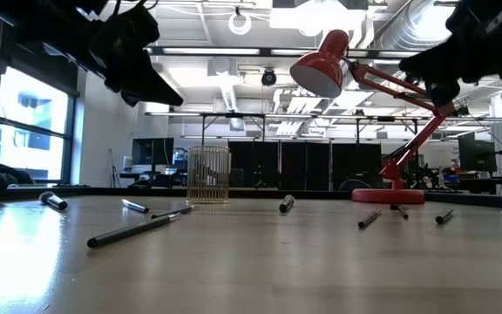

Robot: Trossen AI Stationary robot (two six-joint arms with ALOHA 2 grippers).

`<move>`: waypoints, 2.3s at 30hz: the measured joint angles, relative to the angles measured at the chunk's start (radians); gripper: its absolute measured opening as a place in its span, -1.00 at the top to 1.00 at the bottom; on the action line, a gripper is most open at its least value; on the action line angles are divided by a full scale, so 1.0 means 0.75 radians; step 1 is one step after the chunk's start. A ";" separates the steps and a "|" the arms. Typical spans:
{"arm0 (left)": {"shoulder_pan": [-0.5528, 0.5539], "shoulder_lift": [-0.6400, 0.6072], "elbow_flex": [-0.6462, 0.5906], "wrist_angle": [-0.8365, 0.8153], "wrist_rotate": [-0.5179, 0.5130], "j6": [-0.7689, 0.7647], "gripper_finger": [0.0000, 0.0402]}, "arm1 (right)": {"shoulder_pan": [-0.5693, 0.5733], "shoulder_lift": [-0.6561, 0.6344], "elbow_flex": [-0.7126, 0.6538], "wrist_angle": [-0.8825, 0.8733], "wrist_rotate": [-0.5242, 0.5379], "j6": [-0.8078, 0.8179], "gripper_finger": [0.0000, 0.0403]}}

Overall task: Put items in baskets/containers
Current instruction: Put the blush brush into the wire organizer

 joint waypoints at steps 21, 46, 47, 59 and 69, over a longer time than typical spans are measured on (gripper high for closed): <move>0.000 -0.569 -0.256 -0.013 0.100 0.005 1.00 | -0.029 1.522 1.182 -0.407 0.266 0.135 1.00; 0.000 -0.702 -0.257 -0.262 0.247 0.005 1.00 | -0.273 2.203 1.797 -1.288 0.008 1.307 0.46; 0.000 -0.702 -0.257 -0.263 0.248 0.005 1.00 | -0.273 2.203 1.792 -1.286 0.008 1.315 0.43; 0.001 -0.703 -0.256 -0.278 0.245 0.036 1.00 | -0.273 2.341 1.792 -1.241 -0.020 1.369 0.39; 0.001 -0.703 -0.256 -0.292 0.241 0.035 1.00 | -0.293 2.433 1.798 -1.245 -0.019 1.323 0.39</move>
